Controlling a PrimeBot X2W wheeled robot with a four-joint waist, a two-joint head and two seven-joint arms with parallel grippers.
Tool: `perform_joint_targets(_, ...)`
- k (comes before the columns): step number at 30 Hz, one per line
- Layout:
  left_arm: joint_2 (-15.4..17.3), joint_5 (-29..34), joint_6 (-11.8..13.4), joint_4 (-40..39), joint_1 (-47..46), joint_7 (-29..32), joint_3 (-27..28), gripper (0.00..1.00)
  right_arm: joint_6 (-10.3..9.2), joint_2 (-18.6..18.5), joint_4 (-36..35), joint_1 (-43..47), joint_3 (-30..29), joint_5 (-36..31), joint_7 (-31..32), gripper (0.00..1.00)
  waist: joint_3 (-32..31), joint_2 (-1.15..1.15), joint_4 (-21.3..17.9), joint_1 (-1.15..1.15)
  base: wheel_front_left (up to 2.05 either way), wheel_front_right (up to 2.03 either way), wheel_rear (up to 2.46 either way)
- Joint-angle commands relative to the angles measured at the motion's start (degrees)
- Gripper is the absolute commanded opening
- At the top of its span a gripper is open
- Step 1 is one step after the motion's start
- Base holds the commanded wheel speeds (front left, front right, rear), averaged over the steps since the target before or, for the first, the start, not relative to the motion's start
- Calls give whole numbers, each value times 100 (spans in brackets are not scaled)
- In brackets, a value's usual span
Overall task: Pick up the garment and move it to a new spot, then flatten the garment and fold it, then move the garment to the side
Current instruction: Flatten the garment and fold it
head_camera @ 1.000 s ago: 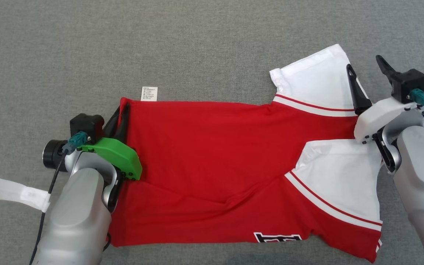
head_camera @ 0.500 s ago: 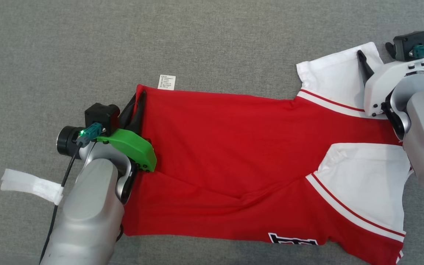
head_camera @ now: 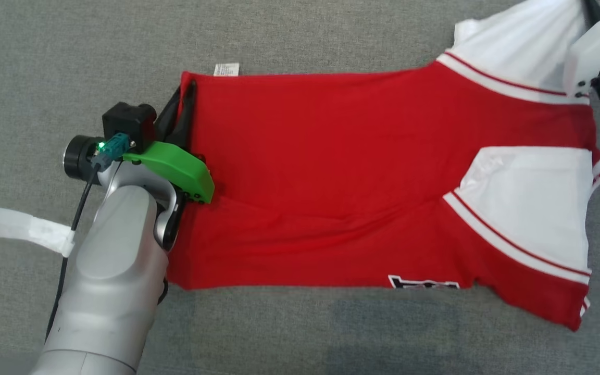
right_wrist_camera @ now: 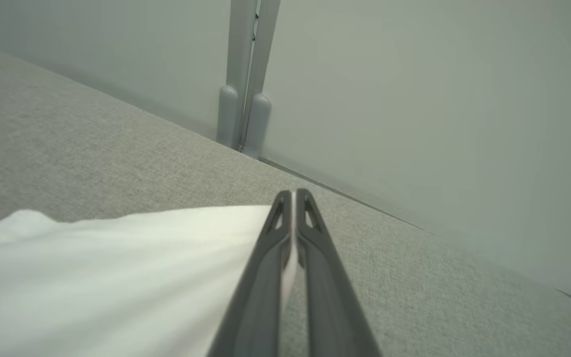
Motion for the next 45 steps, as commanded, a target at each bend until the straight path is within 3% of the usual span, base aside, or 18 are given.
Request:
perform_joint_targets(1,40,39,14,10,-86,4,31,0,-14,-46,32,-129,-43,-93,-73,0,28,0,18,0,0,0,0)
perform_joint_targets(6,59,-46,14,-170,-210,4,-148,0,-14,79,182,-305,-179,-291,-230,0,-62,0,32,0,0,0,0)
perform_joint_targets(10,160,-111,14,-456,108,4,-284,0,-13,282,5,70,-80,-121,-306,0,-301,0,-23,0,0,0,0)
perform_joint_targets(17,422,-232,14,-786,864,4,-298,0,-13,106,-1354,1220,119,493,-310,0,-815,0,-257,0,0,0,0)
perform_joint_targets(23,578,-330,14,-1056,1412,4,-208,0,-12,-127,-2554,2322,-37,984,-312,0,-1181,0,-468,0,0,0,0)
perform_joint_targets(30,674,-328,14,-1222,1878,4,-143,0,-12,-112,-3446,3605,-300,1251,-312,0,-1486,0,-648,0,0,0,0)
perform_joint_targets(41,608,-209,14,-1207,2556,4,169,0,-12,181,-3482,4658,-363,1299,-312,0,-1657,0,-756,0,0,0,0)
perform_joint_targets(42,591,-195,14,-1218,2598,4,200,8,-12,209,-3449,4694,-388,1322,-312,0,-1669,0,-761,0,0,0,0)
perform_joint_targets(45,556,-116,14,-1280,2709,4,293,0,-12,275,-3405,4787,-459,1338,-312,0,-1694,0,-769,0,0,0,0)
